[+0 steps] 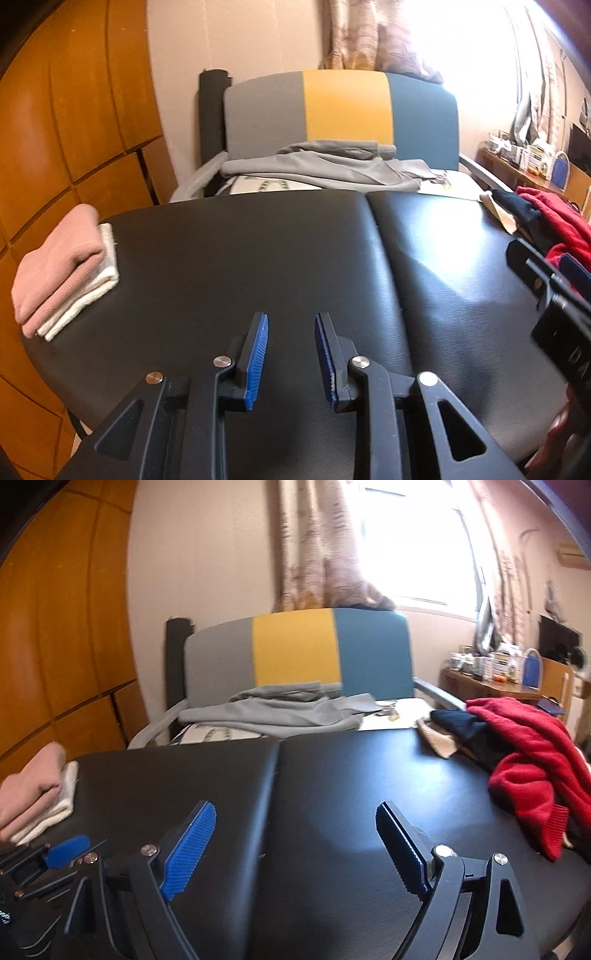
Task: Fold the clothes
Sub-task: 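Close the right tool on the red sweater and lift it from the pile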
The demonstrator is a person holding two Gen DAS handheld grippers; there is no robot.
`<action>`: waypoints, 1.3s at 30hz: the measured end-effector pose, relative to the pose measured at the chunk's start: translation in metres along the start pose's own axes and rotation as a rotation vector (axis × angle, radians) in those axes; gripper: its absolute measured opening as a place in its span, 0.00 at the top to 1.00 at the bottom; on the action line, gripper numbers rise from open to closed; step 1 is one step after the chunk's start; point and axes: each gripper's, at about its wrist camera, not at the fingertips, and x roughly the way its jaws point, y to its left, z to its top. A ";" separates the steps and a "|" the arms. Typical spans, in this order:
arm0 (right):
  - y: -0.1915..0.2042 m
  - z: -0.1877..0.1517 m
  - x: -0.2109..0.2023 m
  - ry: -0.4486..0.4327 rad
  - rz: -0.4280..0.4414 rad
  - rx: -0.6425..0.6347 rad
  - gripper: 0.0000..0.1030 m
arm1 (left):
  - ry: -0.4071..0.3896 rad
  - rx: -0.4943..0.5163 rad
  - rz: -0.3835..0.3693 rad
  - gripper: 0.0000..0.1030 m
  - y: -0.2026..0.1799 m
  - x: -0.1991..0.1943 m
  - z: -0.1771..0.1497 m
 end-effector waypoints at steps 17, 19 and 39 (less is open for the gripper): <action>-0.142 -0.004 0.040 -0.030 -0.465 0.087 0.08 | 0.062 0.230 -0.277 0.74 -0.078 -0.004 -0.003; -0.174 -0.005 0.048 -0.005 -0.538 0.091 0.08 | 0.059 0.268 -0.306 0.74 -0.100 -0.004 -0.005; -0.331 -0.027 0.016 0.249 -0.653 0.295 0.53 | 0.256 0.343 -0.361 0.74 -0.100 0.011 -0.091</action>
